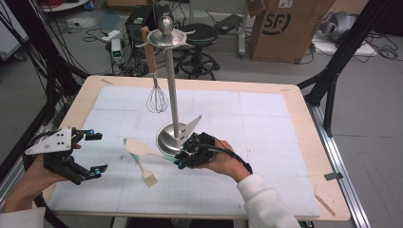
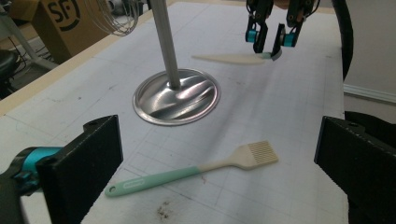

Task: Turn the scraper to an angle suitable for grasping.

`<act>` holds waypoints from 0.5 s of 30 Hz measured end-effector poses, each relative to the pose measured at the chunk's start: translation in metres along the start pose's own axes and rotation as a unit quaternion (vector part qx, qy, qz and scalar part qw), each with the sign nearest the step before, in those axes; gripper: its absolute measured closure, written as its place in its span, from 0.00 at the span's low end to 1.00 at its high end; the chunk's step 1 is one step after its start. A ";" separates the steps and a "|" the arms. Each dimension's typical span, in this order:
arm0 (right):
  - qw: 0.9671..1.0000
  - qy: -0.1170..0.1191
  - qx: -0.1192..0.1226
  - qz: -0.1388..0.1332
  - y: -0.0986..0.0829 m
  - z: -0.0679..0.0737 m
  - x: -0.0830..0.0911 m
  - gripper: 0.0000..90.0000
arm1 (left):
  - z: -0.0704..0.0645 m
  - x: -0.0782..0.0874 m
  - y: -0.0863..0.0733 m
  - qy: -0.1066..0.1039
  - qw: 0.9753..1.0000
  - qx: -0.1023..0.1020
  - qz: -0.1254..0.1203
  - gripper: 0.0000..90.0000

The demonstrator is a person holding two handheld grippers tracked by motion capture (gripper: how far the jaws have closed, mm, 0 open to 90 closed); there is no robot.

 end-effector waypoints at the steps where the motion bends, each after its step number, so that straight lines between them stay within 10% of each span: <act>1: 1.000 0.002 0.002 0.001 0.000 0.000 -0.003 0.83 | 0.000 0.000 0.000 0.000 1.000 0.001 -0.001 0.02; 15: 1.000 0.015 0.012 0.025 -0.001 0.005 -0.034 0.83 | -0.002 -0.001 0.001 -0.005 1.000 -0.001 0.000 0.02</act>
Point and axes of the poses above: each handheld gripper's, and its own axes: x roughly backward along the jaws, y roughly out of its top, z roughly to its left, the point moved 4 cm from there along -x, roughly forward along the jaws, and after that the axes turned 1 degree about -x, right-handed, at the moved point
